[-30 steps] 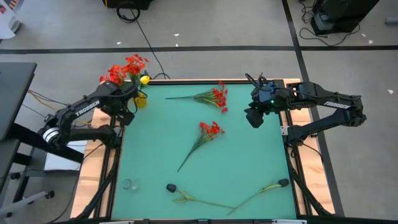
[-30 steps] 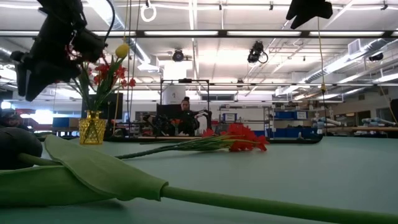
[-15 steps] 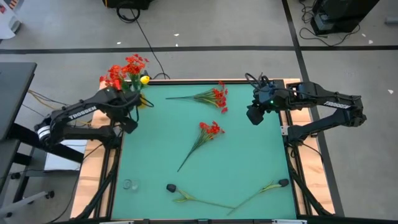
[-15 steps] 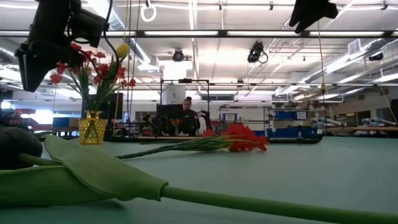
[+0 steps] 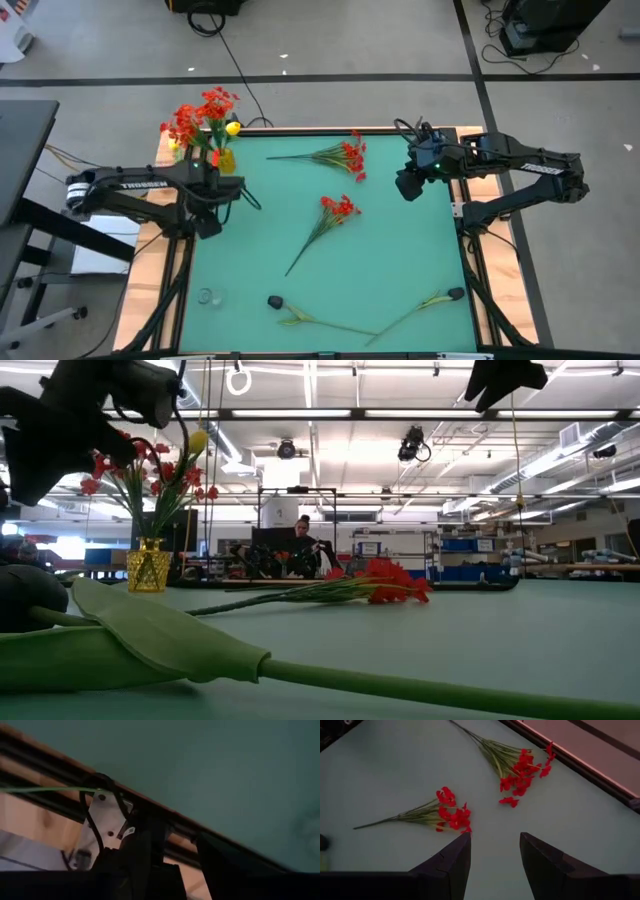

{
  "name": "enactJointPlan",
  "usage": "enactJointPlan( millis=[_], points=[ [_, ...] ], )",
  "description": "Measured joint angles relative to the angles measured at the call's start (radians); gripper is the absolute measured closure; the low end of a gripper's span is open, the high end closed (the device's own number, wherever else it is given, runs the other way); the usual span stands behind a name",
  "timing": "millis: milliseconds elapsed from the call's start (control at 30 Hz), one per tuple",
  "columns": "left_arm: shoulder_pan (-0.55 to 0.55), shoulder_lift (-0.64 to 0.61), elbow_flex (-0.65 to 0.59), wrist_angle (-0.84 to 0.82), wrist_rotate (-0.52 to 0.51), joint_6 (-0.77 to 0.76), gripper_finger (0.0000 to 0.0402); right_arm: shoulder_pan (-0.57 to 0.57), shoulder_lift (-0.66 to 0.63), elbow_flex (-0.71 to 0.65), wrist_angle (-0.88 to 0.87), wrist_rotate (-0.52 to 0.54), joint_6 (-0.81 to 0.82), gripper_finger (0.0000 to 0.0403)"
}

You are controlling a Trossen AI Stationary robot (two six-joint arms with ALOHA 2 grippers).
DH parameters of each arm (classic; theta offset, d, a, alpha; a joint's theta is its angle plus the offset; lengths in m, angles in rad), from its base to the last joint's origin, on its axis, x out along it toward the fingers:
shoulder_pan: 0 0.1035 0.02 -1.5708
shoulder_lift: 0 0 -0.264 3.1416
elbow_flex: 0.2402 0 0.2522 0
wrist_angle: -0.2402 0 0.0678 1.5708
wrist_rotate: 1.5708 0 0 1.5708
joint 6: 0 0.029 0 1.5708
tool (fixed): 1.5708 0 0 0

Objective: Sort flowers into vase by color
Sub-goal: Put the yellow flower into the yellow vase

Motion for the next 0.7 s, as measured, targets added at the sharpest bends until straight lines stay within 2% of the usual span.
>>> enactJointPlan(
  millis=[167, 400, 533, 700],
  points=[
    [-0.074, 0.087, 0.000, 0.001, 0.001, 0.119, 0.0248, 0.038, 0.003, 0.000, 0.006, 0.007, 0.067, 0.0224],
    [-0.085, 0.244, 0.000, 0.003, -0.007, 0.375, 0.0251, 0.138, 0.017, 0.000, 0.009, 0.054, 0.186, 0.0224],
    [-0.069, 0.317, -0.001, 0.005, -0.069, 0.531, 0.0251, 0.208, 0.027, 0.000, 0.011, 0.080, 0.273, 0.0224],
    [0.002, 0.368, -0.002, 0.012, -0.177, 0.707, 0.0251, 0.317, 0.047, 0.000, 0.011, 0.137, 0.416, 0.0224]
  ],
)
